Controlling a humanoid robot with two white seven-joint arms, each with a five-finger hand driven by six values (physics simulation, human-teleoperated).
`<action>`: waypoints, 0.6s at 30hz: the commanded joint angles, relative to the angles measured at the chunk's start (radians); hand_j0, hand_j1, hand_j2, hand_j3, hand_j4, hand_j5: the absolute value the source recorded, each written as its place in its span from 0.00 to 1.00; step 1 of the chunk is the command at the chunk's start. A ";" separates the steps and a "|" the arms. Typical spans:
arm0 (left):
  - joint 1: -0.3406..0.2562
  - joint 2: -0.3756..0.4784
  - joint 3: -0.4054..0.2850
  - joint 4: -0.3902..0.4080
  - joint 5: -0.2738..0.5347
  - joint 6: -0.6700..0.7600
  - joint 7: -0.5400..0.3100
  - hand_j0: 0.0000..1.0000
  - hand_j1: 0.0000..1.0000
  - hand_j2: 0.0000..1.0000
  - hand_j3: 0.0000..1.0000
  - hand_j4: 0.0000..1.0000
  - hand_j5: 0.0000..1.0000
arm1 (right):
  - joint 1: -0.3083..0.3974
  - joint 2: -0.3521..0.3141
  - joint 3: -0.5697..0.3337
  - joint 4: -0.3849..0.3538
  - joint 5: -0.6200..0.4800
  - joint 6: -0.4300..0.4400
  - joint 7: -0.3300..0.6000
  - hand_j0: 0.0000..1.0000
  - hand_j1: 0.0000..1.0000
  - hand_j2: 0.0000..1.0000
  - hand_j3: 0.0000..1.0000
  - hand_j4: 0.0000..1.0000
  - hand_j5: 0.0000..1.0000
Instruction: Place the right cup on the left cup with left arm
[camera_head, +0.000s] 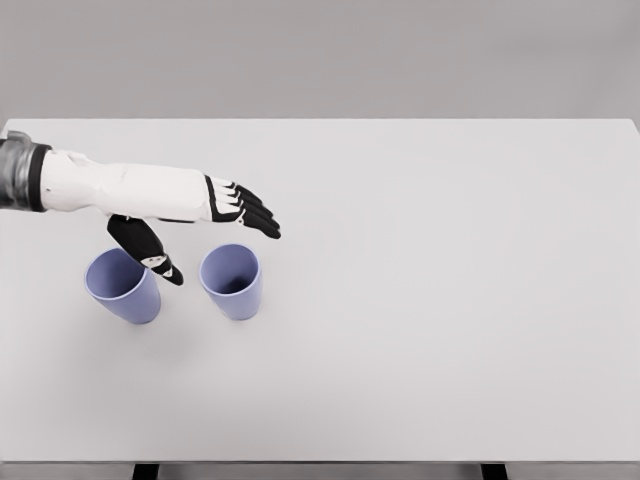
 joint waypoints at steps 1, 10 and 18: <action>0.000 0.002 -0.008 -0.001 0.006 0.003 0.000 1.00 1.00 1.00 1.00 1.00 1.00 | 0.000 0.000 -0.002 -0.005 0.001 -0.001 0.004 1.00 1.00 1.00 1.00 1.00 1.00; 0.028 -0.010 0.004 0.002 -0.066 0.003 0.000 1.00 1.00 1.00 1.00 1.00 1.00 | 0.017 0.000 -0.004 0.009 -0.002 0.001 -0.001 1.00 1.00 1.00 1.00 1.00 1.00; 0.103 -0.064 0.065 0.011 -0.138 0.003 0.000 1.00 1.00 1.00 1.00 1.00 1.00 | 0.017 0.000 -0.002 0.007 -0.002 0.001 -0.001 1.00 1.00 1.00 1.00 1.00 1.00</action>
